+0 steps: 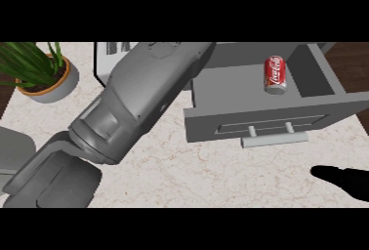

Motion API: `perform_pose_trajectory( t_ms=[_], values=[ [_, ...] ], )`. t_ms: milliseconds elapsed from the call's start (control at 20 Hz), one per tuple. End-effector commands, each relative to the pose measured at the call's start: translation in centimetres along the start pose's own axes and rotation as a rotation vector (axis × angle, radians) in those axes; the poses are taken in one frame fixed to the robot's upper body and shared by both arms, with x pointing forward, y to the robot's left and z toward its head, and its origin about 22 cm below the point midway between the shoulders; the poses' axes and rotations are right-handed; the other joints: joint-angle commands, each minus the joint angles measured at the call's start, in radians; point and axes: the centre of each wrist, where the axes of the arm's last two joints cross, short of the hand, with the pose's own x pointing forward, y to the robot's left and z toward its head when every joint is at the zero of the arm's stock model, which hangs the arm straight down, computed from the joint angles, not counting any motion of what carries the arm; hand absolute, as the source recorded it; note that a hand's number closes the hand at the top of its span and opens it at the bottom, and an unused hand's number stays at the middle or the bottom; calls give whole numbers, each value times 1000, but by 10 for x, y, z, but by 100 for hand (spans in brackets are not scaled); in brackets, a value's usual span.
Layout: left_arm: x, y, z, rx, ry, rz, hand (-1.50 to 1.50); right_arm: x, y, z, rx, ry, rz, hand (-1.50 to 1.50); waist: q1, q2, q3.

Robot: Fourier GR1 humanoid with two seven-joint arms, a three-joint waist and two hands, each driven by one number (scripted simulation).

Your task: Pick up the can, place it into the drawer and close the drawer

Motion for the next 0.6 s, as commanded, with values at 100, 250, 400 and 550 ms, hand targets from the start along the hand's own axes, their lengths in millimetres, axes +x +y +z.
perform_pose_trajectory(
  t_ms=[100, 250, 400, 550],
  values=[
    [8, -1, -1, -1, -4, 57, -150, -5, 19, -21, 57, -41, 227, -150, 25, 4, -1],
    [12, -3, 0, 16, -24, 37, -150, -7, 38, -36, 97, -68, 307, -150, 31, 3, 0],
    [11, -1, -2, -1, -28, 62, -150, -25, 60, -42, 128, -62, 388, -150, 66, -3, -1],
    [11, -3, -2, 16, -30, 10, -150, -37, 77, -57, 149, -46, 451, -150, 68, -9, -1]
  ],
)
